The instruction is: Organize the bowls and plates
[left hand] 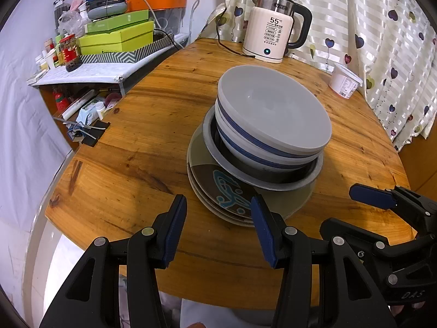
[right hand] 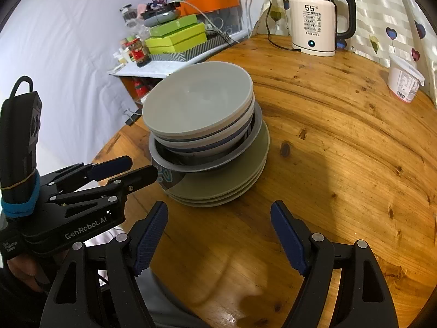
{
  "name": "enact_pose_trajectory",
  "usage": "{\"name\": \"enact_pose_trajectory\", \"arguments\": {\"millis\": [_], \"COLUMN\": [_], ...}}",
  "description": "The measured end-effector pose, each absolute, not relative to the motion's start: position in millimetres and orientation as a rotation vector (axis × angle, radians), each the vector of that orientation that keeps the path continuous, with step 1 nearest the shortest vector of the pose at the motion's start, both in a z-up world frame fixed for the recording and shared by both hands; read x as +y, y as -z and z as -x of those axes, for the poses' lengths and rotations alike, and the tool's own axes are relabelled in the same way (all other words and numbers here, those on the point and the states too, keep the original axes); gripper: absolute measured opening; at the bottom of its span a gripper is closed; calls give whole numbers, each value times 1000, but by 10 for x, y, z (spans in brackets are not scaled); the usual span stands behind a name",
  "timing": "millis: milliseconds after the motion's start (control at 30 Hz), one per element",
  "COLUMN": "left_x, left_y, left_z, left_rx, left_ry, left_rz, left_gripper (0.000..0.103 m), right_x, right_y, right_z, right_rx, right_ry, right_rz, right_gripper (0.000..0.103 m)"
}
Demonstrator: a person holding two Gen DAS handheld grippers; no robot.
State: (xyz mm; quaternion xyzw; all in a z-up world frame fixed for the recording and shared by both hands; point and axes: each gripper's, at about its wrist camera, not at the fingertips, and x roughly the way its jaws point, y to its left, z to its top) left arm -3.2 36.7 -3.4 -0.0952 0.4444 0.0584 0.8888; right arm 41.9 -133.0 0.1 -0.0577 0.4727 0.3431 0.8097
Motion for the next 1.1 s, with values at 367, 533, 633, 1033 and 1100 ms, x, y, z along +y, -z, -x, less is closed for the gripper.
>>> {"name": "enact_pose_trajectory", "arguments": {"millis": [367,533,633,1033,1100], "left_x": [369,359,352,308,301], "left_y": [51,56,61,42,41], "left_z": [73,83,82,92,92], "left_rx": [928,933,937,938,940], "left_ry": [-111,-110,-110,-112,-112], "left_rz": [211,211,213,197,194], "left_gripper": [50,50,50,50,50], "right_x": [-1331,-1336,-1335,-1344,-1345], "right_y": [-22,-28,-27,-32,-33], "right_z": [-401,-382,-379,-366,-366], "right_rx": [1007,1007,1006,1002,1001], "right_ry": [-728,-721,-717,-716,-717], "right_rz": [119,118,119,117,117], "right_gripper": [79,80,81,82,82]}}
